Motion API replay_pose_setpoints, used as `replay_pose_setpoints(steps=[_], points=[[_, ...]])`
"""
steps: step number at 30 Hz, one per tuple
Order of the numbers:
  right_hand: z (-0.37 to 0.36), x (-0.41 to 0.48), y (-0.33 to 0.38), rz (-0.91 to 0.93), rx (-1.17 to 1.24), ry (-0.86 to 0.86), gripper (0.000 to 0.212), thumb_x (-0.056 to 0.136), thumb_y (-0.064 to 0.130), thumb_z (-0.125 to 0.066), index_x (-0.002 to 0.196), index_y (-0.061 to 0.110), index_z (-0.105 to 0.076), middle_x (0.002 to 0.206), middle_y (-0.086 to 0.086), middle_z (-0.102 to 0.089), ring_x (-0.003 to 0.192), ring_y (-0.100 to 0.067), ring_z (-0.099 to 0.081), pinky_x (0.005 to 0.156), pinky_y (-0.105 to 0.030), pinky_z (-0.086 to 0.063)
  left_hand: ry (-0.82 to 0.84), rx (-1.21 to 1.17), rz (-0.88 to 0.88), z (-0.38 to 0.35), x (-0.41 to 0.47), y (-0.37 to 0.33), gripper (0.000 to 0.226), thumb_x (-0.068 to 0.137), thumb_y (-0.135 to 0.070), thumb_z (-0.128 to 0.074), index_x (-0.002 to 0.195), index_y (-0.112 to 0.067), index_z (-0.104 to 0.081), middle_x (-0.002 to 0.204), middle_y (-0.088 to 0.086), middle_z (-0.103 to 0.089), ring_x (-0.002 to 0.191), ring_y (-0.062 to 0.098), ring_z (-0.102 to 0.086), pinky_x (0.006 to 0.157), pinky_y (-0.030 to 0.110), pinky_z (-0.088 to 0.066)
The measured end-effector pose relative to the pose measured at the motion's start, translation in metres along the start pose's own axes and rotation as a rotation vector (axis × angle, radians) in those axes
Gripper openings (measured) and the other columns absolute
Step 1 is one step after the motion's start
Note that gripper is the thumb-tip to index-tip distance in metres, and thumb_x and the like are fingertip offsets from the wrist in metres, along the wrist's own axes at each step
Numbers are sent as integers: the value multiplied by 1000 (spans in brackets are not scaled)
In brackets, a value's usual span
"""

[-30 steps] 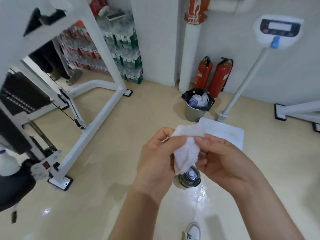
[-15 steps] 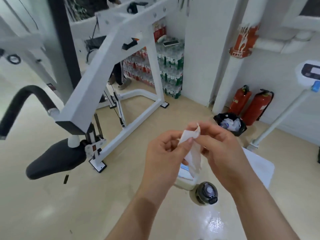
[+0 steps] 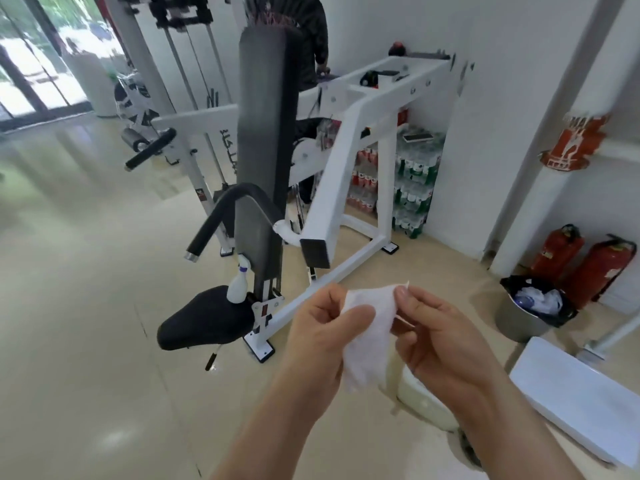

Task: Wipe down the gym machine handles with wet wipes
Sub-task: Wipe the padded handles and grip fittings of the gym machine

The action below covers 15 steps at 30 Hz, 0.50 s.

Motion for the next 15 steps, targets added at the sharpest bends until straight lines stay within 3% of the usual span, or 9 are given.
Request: replay_pose_setpoints(steps=[3,5,8,10,12,15], points=[[-48,7,-32,3,11,-28,12,88,13,-58,81,5,-63,62,-5,-60,48,-9,-54,39,-15,-45,10,12,51,50,-18,-17,21,70,-11,-69,71,-9,-48,60,5,-58,53,16,-60,48,24,-45],[-74,14,-49,96,-153,-119,18,95,14,-54,81,7,-62,58,-2,-56,46,-9,-50,40,-18,-44,3,295,68,84,-26,-23,24,68,-29,-75,83,-15,-63,70,6,-69,62,22,-64,57,33,-48],[-103,26,-66,278,-472,-245,17,95,18,-55,83,12,-65,61,-2,-51,50,-12,-45,40,-21,-39,-16,549,19,127,-38,-35,39,65,-45,-76,78,-10,-67,67,13,-65,61,22,-58,61,39,-46],[-119,34,-73,317,-518,-239,17,95,19,-55,84,13,-64,62,-5,-46,50,-13,-40,39,-23,-34,-61,457,-29,152,-44,-46,46,62,-48,-76,73,-5,-64,70,21,-63,62,23,-56,61,37,-44],[-136,42,-80,300,-537,-199,18,95,20,-54,81,14,-63,63,-7,-43,51,-15,-37,43,-25,-32,-88,256,-56,174,-48,-55,43,59,-43,-79,69,-4,-61,74,16,-63,66,22,-54,59,28,-43],[-162,55,-95,255,-585,-149,14,94,20,-57,83,16,-64,64,-6,-48,55,-17,-42,50,-29,-37,-82,-64,-48,198,-51,-58,42,51,-34,-88,61,-9,-57,76,16,-59,69,24,-54,57,26,-44]])
Point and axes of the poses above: each hand's wrist, its own x-axis towards the middle knuckle, its own z-axis out of the back of the hand, y = z × x, the point moved 1 cm from there along x, towards the middle knuckle
